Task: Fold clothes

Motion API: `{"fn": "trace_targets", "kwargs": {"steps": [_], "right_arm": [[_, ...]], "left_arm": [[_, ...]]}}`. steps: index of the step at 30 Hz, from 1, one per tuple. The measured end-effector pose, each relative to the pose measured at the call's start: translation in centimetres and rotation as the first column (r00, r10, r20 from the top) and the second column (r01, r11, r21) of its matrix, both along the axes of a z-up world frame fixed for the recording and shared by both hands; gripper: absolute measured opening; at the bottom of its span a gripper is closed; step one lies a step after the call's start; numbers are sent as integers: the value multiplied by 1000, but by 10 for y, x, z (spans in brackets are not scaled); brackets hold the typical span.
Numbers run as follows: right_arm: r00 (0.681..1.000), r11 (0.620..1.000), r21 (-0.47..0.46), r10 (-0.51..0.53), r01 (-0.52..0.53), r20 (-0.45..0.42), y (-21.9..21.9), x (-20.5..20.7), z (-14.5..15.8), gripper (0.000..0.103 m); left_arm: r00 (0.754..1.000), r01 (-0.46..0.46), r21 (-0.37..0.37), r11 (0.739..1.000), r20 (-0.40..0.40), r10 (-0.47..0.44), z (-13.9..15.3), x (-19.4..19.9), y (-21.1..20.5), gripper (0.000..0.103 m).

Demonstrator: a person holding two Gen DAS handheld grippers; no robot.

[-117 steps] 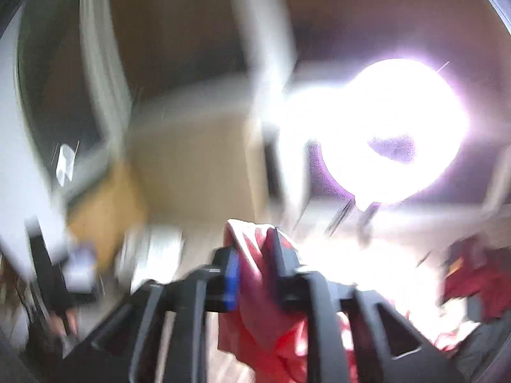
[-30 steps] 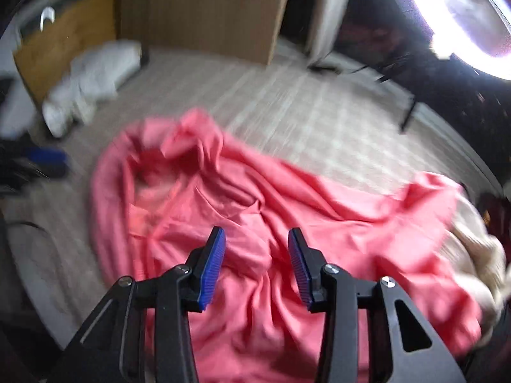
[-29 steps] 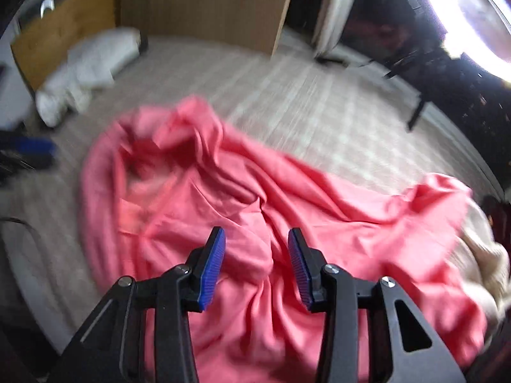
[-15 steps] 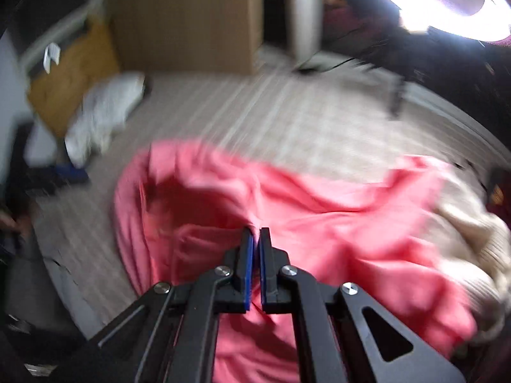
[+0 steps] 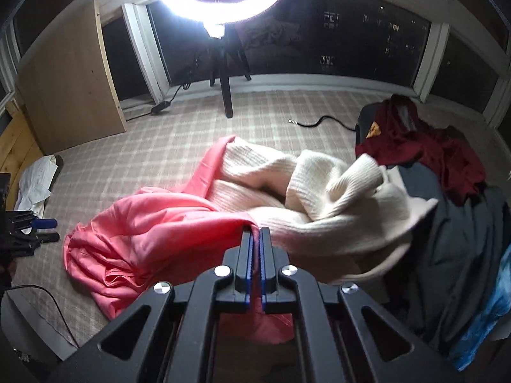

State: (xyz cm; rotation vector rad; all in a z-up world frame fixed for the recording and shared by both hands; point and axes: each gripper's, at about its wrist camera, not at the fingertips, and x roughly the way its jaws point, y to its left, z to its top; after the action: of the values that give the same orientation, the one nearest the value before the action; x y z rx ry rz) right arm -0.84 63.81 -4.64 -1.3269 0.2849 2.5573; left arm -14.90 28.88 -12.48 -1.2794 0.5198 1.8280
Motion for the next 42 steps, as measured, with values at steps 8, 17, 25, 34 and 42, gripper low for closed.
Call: {"fn": "trace_targets", "kwargs": {"steps": [8, 17, 25, 34, 42], "right_arm": [[1000, 1000, -18, 7, -7, 15, 4, -9, -4, 3], [997, 997, -40, 69, -70, -36, -20, 0, 29, 3], [980, 983, -20, 182, -184, -78, -52, -40, 56, 3], [980, 975, 105, 192, -198, 58, -63, -154, 7, 6], [963, 969, 35, 237, -243, 128, -60, -150, -18, 30]], "left_arm": [[987, 157, -70, 985, -14, -158, -31, -5, 48, 39], [991, 39, 131, 991, 124, -55, 14, -37, -26, 2], [983, -182, 229, 956, 77, 168, 90, -61, -137, 2], [920, -392, -33, 920, -17, 391, 11, -150, -104, 18], [969, -233, 29, 972, 85, 230, -2, -118, -85, 26]]}}
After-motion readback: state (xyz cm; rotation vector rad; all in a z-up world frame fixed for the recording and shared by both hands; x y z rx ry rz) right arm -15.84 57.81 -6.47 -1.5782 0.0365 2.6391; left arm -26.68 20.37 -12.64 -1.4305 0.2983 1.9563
